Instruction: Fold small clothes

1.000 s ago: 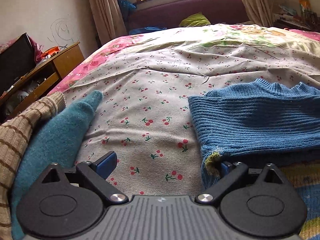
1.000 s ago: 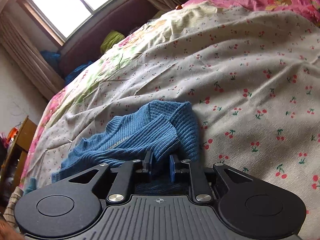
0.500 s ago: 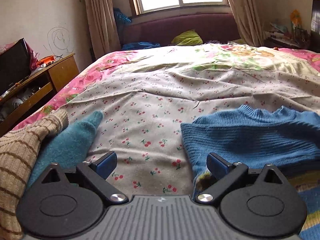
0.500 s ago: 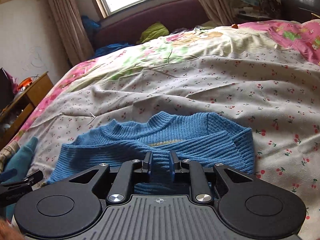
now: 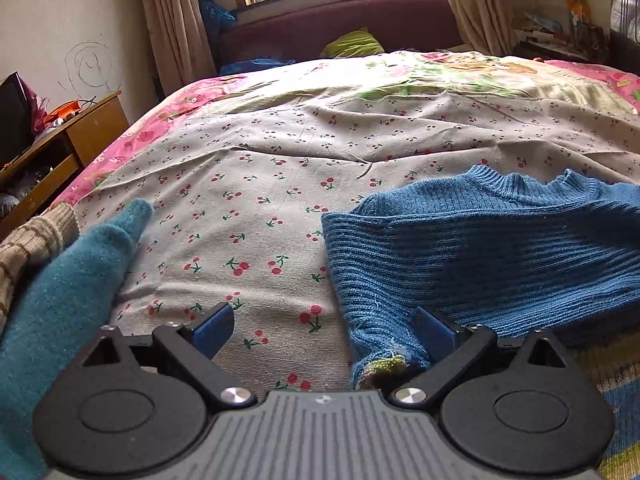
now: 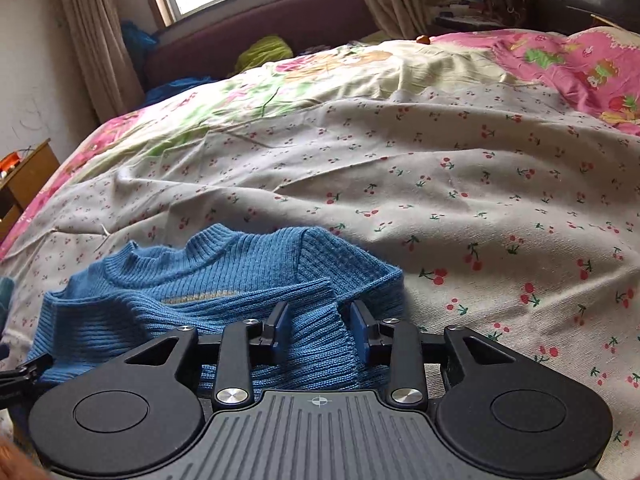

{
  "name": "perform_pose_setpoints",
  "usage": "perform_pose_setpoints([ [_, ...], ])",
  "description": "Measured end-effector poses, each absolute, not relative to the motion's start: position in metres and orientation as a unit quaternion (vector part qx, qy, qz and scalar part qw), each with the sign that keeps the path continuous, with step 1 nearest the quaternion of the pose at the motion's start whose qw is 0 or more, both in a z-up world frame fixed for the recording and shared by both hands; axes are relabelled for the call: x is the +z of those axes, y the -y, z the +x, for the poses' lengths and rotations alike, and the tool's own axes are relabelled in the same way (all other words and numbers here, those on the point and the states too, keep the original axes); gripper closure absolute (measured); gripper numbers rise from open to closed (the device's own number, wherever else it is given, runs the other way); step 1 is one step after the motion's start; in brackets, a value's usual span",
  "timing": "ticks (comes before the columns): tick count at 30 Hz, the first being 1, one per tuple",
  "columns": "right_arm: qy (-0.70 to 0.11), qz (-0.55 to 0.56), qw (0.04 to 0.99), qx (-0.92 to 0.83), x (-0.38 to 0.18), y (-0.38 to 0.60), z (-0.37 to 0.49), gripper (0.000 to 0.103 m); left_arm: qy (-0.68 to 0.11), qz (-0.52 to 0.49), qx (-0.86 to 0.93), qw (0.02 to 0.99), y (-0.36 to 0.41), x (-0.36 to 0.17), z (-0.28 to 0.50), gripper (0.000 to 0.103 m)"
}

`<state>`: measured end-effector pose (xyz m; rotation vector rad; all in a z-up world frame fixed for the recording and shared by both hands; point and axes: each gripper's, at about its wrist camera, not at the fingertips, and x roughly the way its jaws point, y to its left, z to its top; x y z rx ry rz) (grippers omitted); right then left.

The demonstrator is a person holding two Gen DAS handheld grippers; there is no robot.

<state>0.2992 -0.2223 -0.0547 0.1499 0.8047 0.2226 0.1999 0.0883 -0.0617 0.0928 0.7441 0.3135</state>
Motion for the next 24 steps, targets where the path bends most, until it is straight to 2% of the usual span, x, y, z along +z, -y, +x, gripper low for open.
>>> perform_pose_setpoints([
  [1,-0.394,0.071,0.910,0.110,-0.056,0.222,0.300,0.070,-0.361,0.050,0.153,0.919,-0.087,-0.062,0.200,0.000],
  [3,-0.402,0.074,0.906,0.109,-0.055,0.225,0.300,0.078,-0.359,0.057,0.153,0.919,-0.086,-0.063,0.199,0.000],
  [4,-0.405,0.082,0.904,0.109,-0.053,0.228,0.299,0.092,-0.359,0.059,0.153,0.919,-0.086,-0.063,0.199,0.000],
  [5,-0.408,0.089,0.903,0.106,-0.050,0.232,0.297,0.096,-0.359,0.059,0.153,0.919,-0.086,-0.063,0.199,0.000],
  [8,-0.400,0.100,0.908,0.072,-0.045,0.245,0.292,0.103,-0.358,0.059,0.160,0.918,-0.089,-0.064,0.199,0.000],
  [13,-0.423,0.098,0.899,0.052,-0.056,0.254,0.291,0.103,-0.370,0.061,0.167,0.912,-0.092,-0.065,0.201,0.000],
  [16,-0.409,0.093,0.905,0.066,-0.038,0.254,0.273,0.092,-0.371,0.071,0.168,0.911,-0.092,-0.058,0.195,0.000],
  [24,-0.484,0.100,0.854,0.162,-0.008,0.264,0.177,0.091,-0.407,0.052,0.105,0.906,-0.104,-0.027,0.121,0.000],
])
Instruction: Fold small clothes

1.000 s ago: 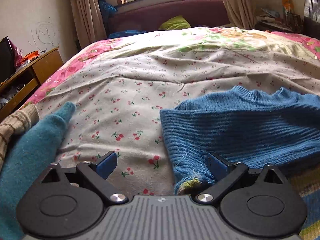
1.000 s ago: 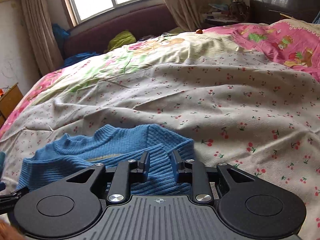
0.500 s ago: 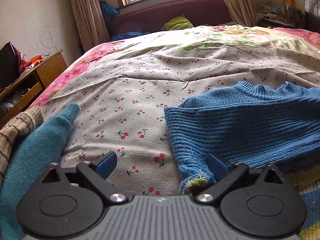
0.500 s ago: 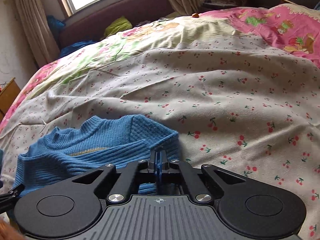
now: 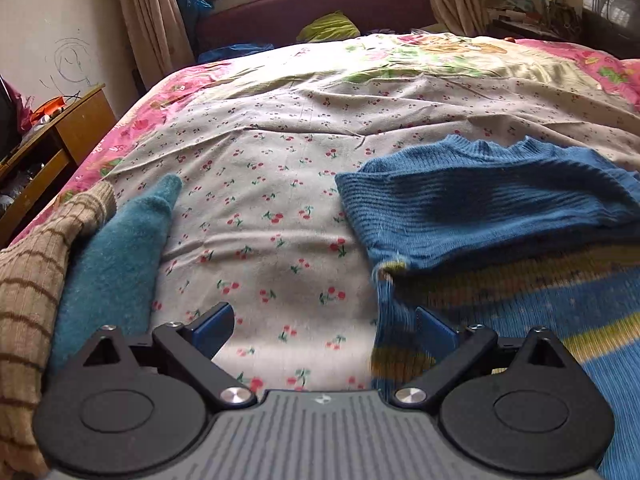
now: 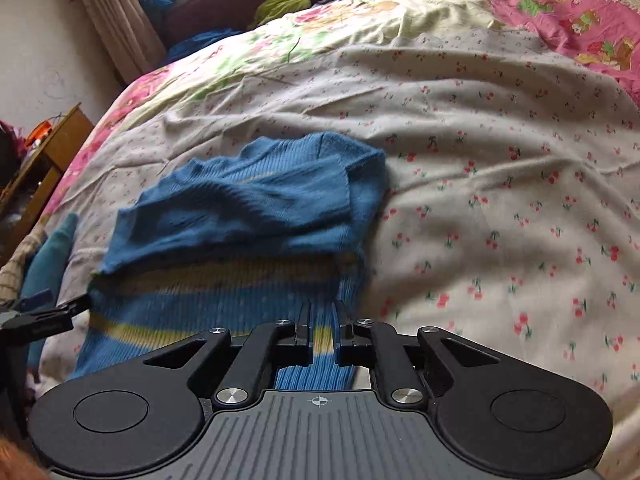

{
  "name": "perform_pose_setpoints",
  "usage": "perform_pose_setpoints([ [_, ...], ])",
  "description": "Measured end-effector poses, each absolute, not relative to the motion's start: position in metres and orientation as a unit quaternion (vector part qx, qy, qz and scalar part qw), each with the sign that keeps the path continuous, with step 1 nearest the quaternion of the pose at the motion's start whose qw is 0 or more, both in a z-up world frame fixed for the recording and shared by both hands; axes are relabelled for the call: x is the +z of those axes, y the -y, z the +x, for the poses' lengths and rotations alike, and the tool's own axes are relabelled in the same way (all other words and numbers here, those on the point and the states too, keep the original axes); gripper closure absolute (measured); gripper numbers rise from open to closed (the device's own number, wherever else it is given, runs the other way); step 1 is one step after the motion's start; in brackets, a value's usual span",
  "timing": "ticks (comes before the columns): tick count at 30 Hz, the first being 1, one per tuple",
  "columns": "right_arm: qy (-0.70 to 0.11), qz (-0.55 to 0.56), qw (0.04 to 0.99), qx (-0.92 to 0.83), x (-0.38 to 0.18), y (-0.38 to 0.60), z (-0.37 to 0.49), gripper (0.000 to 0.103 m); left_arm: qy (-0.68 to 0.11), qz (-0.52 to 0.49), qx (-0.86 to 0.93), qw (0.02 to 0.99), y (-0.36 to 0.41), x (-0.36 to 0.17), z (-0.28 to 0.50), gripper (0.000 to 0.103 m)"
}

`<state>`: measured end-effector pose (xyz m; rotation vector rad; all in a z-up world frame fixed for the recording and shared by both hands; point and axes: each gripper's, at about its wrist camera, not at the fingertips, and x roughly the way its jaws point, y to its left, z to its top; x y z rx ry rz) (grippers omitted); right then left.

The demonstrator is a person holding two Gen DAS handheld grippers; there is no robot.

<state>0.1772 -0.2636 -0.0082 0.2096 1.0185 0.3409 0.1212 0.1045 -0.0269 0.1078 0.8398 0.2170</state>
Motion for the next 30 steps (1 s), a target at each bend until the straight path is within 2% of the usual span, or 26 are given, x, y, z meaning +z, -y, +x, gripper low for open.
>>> perform_pose_setpoints([
  [6,-0.549,0.130,0.802,0.194,-0.016,0.269,0.115,0.083,-0.451,0.052,0.085,0.887,-0.115,-0.016,0.060,0.000],
  [9,-0.573,0.121,0.782,0.212,-0.023,0.264,0.096,0.074,-0.474,0.036,0.067,0.877,-0.119,-0.012,0.040,0.000],
  [14,-0.586,0.121,0.769,0.225,-0.031,0.259,0.080,0.071,-0.513,0.010,0.020,0.858,-0.113,-0.017,0.025,0.021],
  [16,-0.585,0.115,0.770,0.227,-0.030,0.260,0.076,0.071,-0.516,0.025,0.011,0.856,-0.107,-0.018,0.022,0.022],
  [19,-0.583,0.124,0.770,0.227,-0.030,0.263,0.070,0.071,-0.521,0.038,-0.002,0.852,-0.102,-0.016,0.020,0.029],
  [24,-0.580,0.129,0.771,0.229,-0.035,0.265,0.067,0.071,-0.538,-0.008,-0.046,0.842,-0.104,-0.013,0.024,0.038],
  [26,-0.578,0.129,0.772,0.230,-0.035,0.266,0.066,0.071,-0.553,-0.021,-0.055,0.831,-0.102,-0.017,0.025,0.046],
  [30,-0.574,0.141,0.773,0.229,-0.036,0.273,0.065,0.073,-0.571,-0.035,-0.080,0.816,-0.099,-0.017,0.018,0.051],
])
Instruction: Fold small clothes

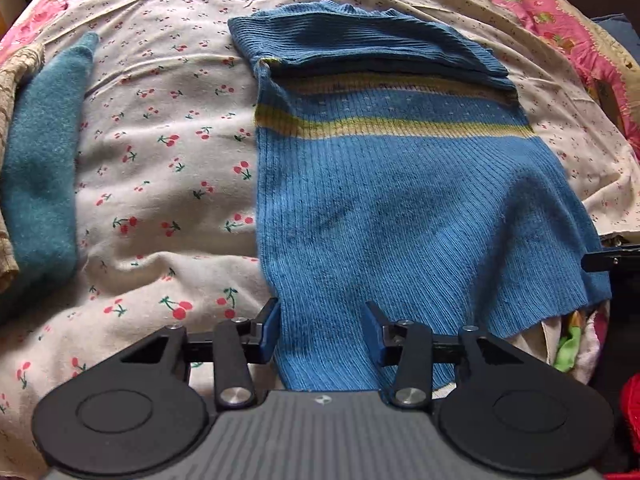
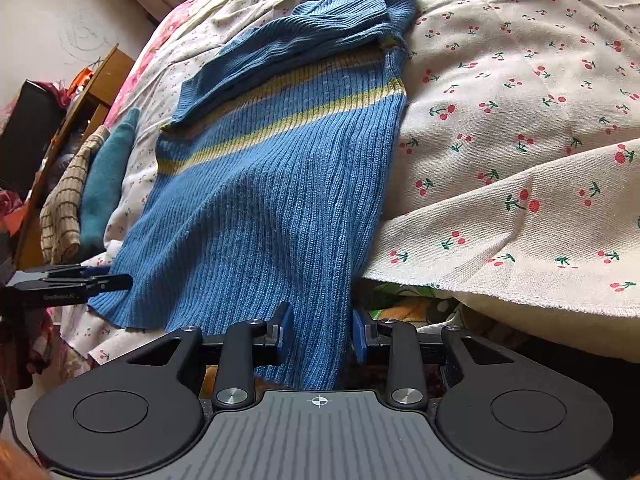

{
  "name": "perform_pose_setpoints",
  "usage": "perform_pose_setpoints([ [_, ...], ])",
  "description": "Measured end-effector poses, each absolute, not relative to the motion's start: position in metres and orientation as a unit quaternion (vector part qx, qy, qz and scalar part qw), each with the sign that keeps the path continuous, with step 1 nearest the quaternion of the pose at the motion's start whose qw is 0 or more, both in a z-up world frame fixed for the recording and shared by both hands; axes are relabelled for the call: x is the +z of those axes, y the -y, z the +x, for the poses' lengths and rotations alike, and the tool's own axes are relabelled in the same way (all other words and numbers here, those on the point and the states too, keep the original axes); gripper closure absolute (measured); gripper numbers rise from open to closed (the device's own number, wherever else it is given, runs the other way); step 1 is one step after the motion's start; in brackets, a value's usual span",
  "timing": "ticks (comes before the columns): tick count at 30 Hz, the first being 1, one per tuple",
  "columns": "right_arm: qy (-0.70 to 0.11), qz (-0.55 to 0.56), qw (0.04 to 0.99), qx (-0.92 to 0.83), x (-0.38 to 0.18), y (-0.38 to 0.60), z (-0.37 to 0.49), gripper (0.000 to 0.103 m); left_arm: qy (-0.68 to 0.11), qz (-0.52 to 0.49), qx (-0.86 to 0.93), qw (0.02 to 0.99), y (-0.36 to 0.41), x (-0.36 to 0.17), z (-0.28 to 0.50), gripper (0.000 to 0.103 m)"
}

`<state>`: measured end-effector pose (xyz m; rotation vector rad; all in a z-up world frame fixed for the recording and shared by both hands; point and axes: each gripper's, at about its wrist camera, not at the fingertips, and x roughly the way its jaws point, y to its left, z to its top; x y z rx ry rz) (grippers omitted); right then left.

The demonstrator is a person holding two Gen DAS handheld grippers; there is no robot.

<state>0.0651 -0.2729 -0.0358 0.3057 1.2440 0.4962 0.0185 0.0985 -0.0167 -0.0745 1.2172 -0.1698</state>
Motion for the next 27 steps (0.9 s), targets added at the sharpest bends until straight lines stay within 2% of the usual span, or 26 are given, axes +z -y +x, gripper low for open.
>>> perform_pose_setpoints([
  [6,-0.572,0.146,0.774,0.230,-0.040,0.275,0.063,0.073,-0.576,-0.071,-0.073,0.811,-0.106,-0.023,0.018,0.054],
  [9,-0.574,0.153,0.769,0.234,-0.040,0.277,0.063,0.073,-0.577,-0.071,-0.076,0.810,-0.105,-0.023,0.018,0.060],
  [13,-0.581,0.162,0.758,0.247,-0.043,0.275,0.059,0.071,-0.584,-0.095,-0.098,0.800,-0.105,-0.026,0.017,0.081],
  [15,-0.583,0.171,0.756,0.242,-0.047,0.274,0.059,0.076,-0.585,-0.116,-0.102,0.796,-0.107,-0.030,0.015,0.081],
  [17,-0.583,0.200,0.753,0.233,-0.049,0.278,0.062,0.087,-0.581,-0.135,-0.101,0.796,-0.110,-0.031,0.016,0.083],
  [20,-0.570,0.262,0.745,0.228,-0.047,0.289,0.065,0.094,-0.562,-0.195,-0.113,0.796,-0.120,-0.030,0.016,0.083],
  [27,-0.466,0.387,0.751,0.264,-0.006,0.299,0.105,0.096,-0.482,-0.295,-0.146,0.812,-0.131,-0.007,0.051,0.084],
])
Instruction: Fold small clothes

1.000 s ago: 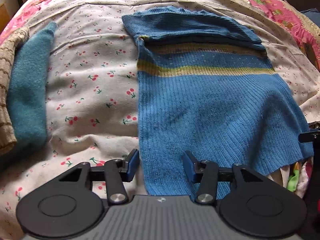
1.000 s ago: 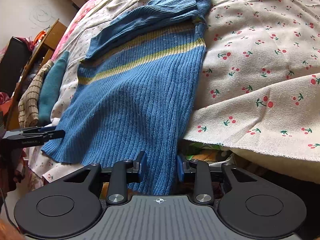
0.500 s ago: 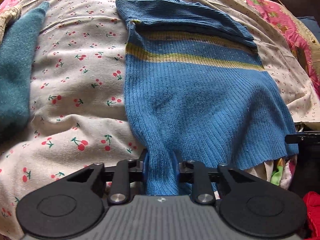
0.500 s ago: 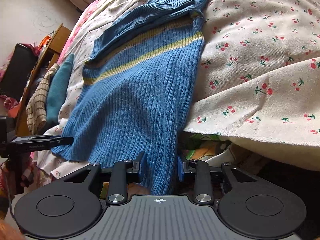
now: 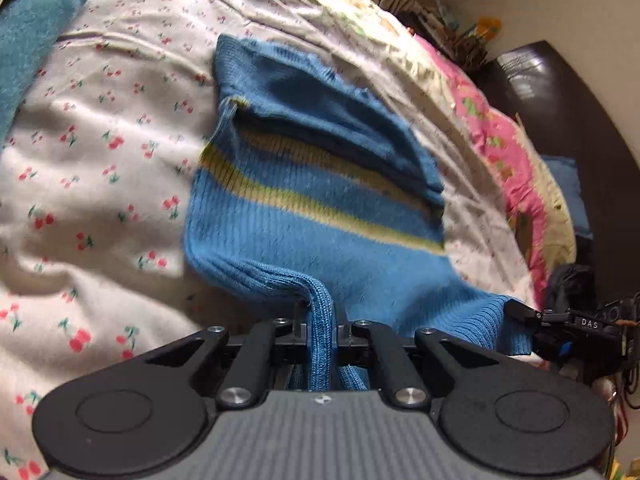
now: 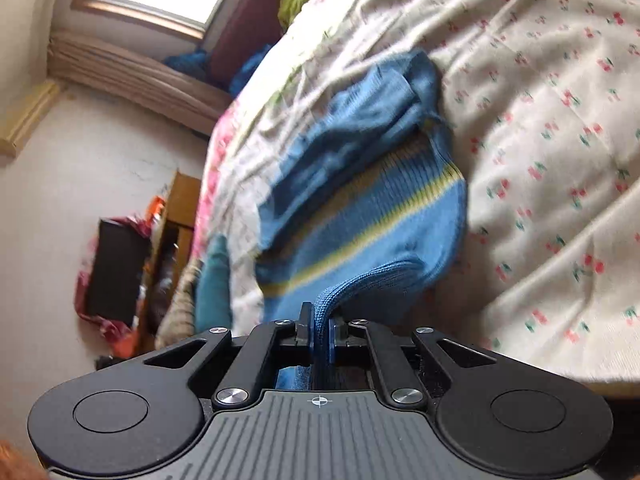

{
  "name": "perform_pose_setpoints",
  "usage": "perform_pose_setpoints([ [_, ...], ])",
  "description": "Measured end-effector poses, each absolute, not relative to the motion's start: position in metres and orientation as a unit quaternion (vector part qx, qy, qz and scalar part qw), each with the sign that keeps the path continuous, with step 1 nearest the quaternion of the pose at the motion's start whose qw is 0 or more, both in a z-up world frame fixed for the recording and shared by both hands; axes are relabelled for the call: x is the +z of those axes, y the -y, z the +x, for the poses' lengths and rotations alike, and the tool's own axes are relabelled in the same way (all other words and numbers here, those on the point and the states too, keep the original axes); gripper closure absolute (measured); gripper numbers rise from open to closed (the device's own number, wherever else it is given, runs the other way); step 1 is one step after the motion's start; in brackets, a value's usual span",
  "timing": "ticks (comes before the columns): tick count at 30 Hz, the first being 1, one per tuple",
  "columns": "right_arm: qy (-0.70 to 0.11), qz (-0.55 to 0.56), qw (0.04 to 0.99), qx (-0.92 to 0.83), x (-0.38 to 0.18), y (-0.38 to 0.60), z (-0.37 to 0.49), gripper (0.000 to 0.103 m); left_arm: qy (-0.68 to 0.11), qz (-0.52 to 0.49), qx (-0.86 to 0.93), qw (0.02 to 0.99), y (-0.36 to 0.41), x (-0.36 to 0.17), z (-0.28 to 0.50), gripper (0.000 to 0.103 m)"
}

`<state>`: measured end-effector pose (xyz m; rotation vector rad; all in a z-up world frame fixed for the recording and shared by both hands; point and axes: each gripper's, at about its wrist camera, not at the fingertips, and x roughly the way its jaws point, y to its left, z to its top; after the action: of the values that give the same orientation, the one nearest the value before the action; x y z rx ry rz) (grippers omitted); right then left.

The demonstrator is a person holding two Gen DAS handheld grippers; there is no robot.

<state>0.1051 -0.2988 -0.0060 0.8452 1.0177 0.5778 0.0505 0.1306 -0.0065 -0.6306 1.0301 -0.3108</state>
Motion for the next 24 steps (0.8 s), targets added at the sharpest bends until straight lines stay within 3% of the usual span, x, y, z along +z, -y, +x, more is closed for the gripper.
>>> perform_pose_setpoints([
  [8,-0.380,0.412,0.796,0.231,0.013,0.287,0.234,0.096,-0.378,-0.345,-0.144,0.847,-0.161,0.019,0.162,0.084],
  [13,-0.379,0.432,0.799,0.175,-0.019,0.281,0.304,0.091,-0.362,-0.377,-0.077,0.849,-0.181,-0.008,0.215,0.083],
  [18,-0.365,0.404,0.821,0.172,-0.021,0.278,0.307,0.083,-0.371,-0.360,-0.037,0.855,-0.188,-0.027,0.225,0.081],
  [21,-0.367,0.338,0.851,0.161,-0.020,0.272,0.298,0.077,-0.366,-0.366,-0.032,0.855,-0.191,-0.031,0.219,0.069],
  [23,-0.372,0.286,0.871,0.148,-0.021,0.267,0.294,0.077,-0.354,-0.369,-0.016,0.859,-0.195,-0.030,0.213,0.048],
  [24,-0.373,0.256,0.881,0.141,-0.022,0.263,0.293,0.077,-0.346,-0.381,-0.013,0.857,-0.199,-0.030,0.211,0.046],
])
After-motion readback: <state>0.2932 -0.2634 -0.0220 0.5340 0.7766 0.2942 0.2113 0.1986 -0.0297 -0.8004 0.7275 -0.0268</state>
